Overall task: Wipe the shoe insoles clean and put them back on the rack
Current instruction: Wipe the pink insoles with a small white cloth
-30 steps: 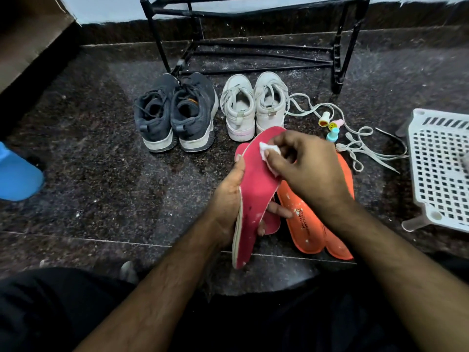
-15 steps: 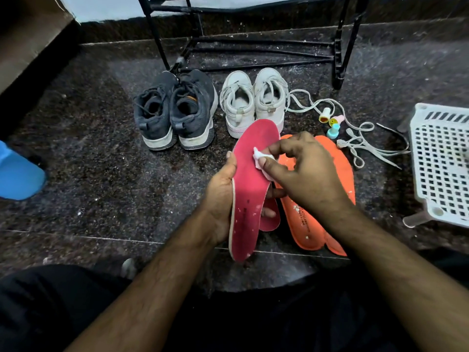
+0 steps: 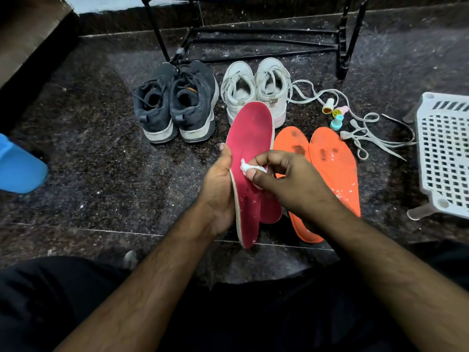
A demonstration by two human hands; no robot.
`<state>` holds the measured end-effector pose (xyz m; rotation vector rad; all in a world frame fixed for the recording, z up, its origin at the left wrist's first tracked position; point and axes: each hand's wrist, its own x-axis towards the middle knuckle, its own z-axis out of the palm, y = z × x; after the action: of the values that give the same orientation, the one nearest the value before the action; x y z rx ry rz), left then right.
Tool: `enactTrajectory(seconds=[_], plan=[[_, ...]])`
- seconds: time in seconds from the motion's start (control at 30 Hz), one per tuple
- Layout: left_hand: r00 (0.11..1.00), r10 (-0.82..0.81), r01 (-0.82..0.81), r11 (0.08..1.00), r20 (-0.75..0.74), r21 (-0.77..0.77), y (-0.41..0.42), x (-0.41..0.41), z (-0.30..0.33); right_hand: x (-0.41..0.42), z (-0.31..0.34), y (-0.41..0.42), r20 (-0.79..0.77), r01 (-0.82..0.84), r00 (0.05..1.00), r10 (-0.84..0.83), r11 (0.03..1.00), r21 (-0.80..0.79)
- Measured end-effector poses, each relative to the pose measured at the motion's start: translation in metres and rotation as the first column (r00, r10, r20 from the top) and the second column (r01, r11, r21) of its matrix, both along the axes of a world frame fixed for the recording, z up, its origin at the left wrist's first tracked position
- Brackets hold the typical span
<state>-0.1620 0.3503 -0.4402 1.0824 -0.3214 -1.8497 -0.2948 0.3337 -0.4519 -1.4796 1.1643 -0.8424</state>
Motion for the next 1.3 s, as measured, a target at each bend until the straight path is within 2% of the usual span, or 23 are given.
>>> enactTrajectory(seconds=[0.2, 0.33, 0.47, 0.57, 0.63, 0.7, 0.77, 0.87, 0.93, 1.2, 1.3], plan=[[1.000, -0.004, 0.004, 1.000, -0.016, -0.008, -0.003, 0.003, -0.001, 0.004, 0.004, 0.003, 0.162, -0.029, 0.987, 0.007, 0.991, 0.131], [0.998, -0.066, 0.063, 0.994, -0.025, -0.093, 0.000, 0.003, 0.003, 0.001, 0.009, -0.008, 0.059, 0.050, 0.997, -0.051, 0.999, 0.018], [0.960, -0.230, 0.248, 0.963, 0.162, -0.107, 0.004, -0.003, 0.001, -0.007, 0.008, -0.021, 0.050, 0.120, 0.992, -0.118, 0.992, -0.026], [0.972, -0.191, 0.206, 0.972, 0.141, -0.108, 0.002, -0.005, -0.003, -0.009, 0.008, -0.023, 0.030, 0.091, 0.996, -0.090, 0.995, -0.050], [0.982, -0.157, 0.169, 0.978, 0.101, -0.123, 0.001, -0.005, -0.003, -0.010, 0.011, -0.022, 0.003, 0.145, 0.989, -0.146, 0.980, -0.139], [0.989, -0.131, 0.140, 0.981, 0.073, -0.137, 0.000, -0.003, -0.005, -0.012, 0.016, -0.022, -0.110, 0.218, 0.958, -0.267, 0.918, -0.330], [0.993, -0.103, 0.109, 0.984, 0.051, -0.140, -0.002, -0.001, -0.008, -0.013, 0.025, -0.020, -0.169, 0.195, 0.936, -0.307, 0.856, -0.478], [0.996, -0.075, 0.067, 0.983, -0.039, -0.170, -0.004, -0.001, -0.008, -0.009, 0.033, -0.009, -0.148, 0.076, 0.976, -0.160, 0.885, -0.460], [0.995, -0.050, 0.034, 0.984, -0.087, -0.177, -0.004, -0.002, -0.009, -0.005, 0.031, -0.004, -0.189, -0.006, 0.978, -0.089, 0.892, -0.453], [0.994, -0.007, -0.010, 0.987, -0.105, -0.160, -0.002, -0.003, -0.013, 0.004, 0.022, -0.002, -0.320, -0.089, 0.945, -0.073, 0.881, -0.465], [0.987, 0.020, -0.042, 0.990, -0.161, -0.133, -0.002, 0.002, -0.010, 0.004, 0.025, 0.003, -0.391, -0.293, 0.908, 0.151, 0.895, -0.335]])
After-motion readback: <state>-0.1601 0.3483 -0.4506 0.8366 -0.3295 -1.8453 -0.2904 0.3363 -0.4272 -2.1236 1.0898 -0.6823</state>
